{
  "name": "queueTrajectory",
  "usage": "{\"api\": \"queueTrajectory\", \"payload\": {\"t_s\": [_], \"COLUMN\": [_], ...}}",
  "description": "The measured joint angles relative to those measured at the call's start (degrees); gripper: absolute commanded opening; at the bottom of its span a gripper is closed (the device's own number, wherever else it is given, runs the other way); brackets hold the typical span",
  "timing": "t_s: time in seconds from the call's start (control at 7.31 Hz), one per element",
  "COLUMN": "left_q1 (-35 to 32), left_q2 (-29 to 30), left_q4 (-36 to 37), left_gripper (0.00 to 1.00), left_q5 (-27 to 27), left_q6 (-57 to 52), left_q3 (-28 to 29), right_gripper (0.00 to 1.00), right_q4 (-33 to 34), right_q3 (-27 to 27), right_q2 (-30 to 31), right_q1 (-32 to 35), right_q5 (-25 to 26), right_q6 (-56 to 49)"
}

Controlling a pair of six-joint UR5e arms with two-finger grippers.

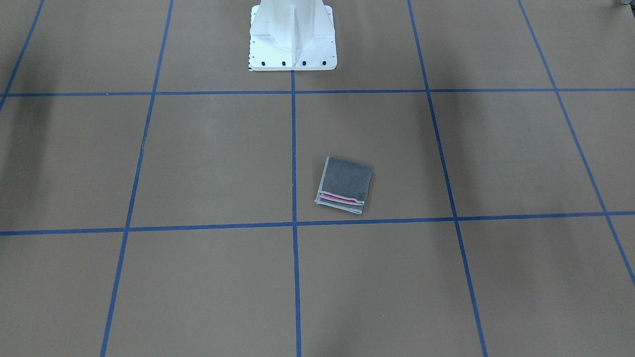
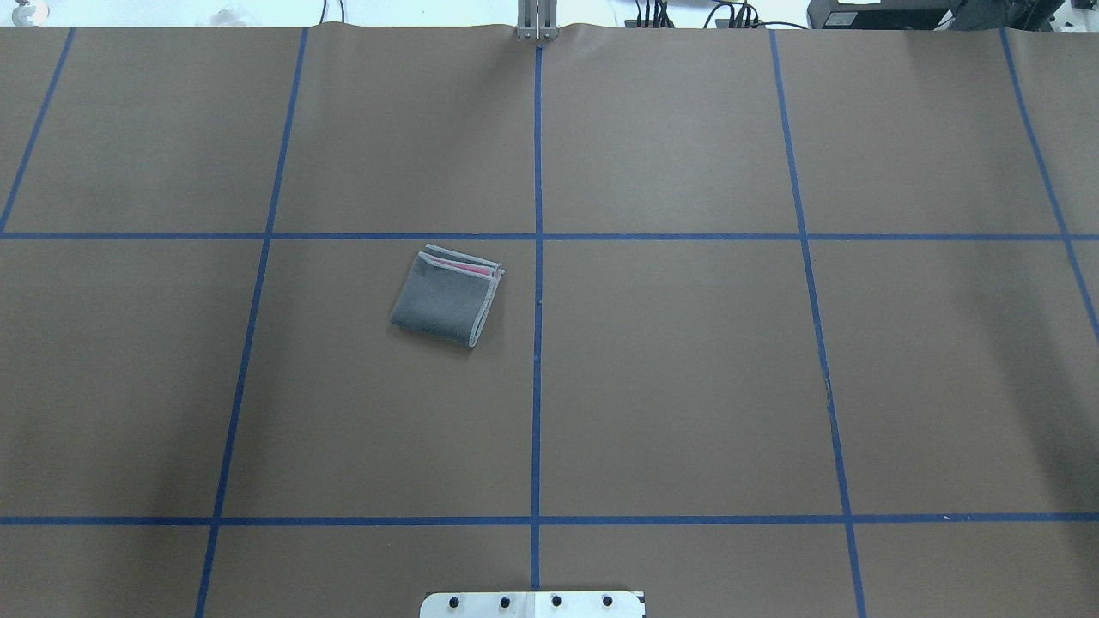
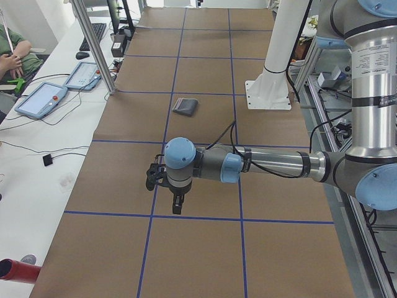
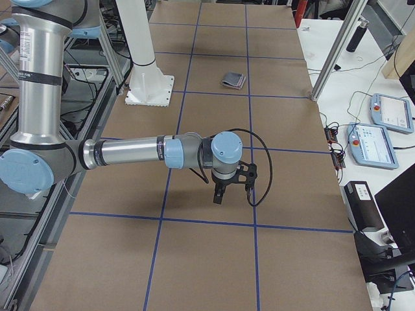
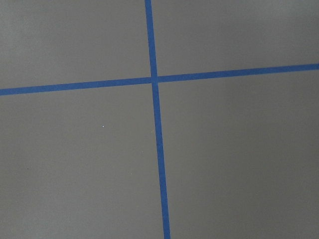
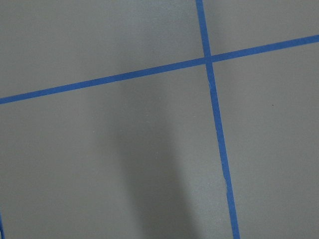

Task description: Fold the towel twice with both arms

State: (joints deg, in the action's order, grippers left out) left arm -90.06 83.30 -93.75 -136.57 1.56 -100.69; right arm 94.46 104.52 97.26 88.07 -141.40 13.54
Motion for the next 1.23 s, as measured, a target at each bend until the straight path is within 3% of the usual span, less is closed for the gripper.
{"api": "queueTrajectory", "payload": {"t_s": [1.23], "left_q1": [-0.02], "left_q2": [0.95], "left_q4": [-0.03], "left_gripper": [1.00], "left_q5": [1.83], "left_q6": [0.11], "left_q3": [-0.02], "right_gripper": [1.00], "right_q4": [-2.64], "right_q3": [-1.15], "right_q2": [1.85], "right_q1": [2.39], "right_q5": [3.33], "right_q6": [-8.78]}}
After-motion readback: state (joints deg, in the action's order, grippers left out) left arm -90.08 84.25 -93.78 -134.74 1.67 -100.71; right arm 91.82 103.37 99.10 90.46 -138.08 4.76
